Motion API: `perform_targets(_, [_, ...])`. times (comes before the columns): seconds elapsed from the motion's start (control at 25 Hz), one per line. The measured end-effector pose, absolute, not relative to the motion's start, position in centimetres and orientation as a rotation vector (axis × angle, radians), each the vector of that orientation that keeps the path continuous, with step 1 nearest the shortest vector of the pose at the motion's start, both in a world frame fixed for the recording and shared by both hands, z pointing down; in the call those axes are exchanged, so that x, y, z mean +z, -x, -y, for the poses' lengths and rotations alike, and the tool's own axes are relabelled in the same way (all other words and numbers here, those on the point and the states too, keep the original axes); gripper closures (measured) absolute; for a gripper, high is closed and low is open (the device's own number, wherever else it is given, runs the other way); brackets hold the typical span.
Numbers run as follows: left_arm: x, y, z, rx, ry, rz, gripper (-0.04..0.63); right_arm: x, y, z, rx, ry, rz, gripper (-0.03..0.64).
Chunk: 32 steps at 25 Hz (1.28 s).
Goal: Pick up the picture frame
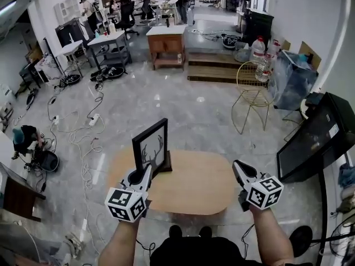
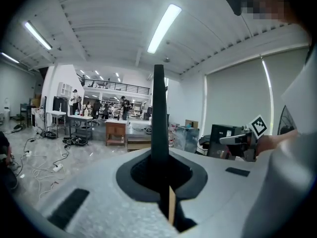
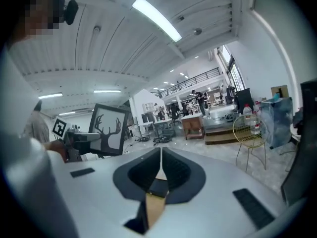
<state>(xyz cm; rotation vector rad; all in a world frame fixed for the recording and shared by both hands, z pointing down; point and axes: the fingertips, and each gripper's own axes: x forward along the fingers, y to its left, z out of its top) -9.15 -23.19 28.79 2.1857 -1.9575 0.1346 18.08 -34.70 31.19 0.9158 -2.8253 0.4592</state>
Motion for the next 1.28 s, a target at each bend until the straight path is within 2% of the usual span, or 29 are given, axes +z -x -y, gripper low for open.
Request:
perform_targets(0.4, [23.8,10.0,26.6,0.176,-2.267,2.061,0.577,23.5,-16.1,35.4,0.232,-0.869,2.978,0.612])
perform_targets(0.72, [22.2,10.5,24.7,0.178,-2.283,2.139,0.577,19.8,-16.0,33.8,0.150,-0.921,3.062,0.612])
perform_targets(1.28, [28.2,10.1,22.0,0.113,-2.159,2.156,0.577,24.7,-18.4,33.8,0.206,-1.066,2.982,0.614])
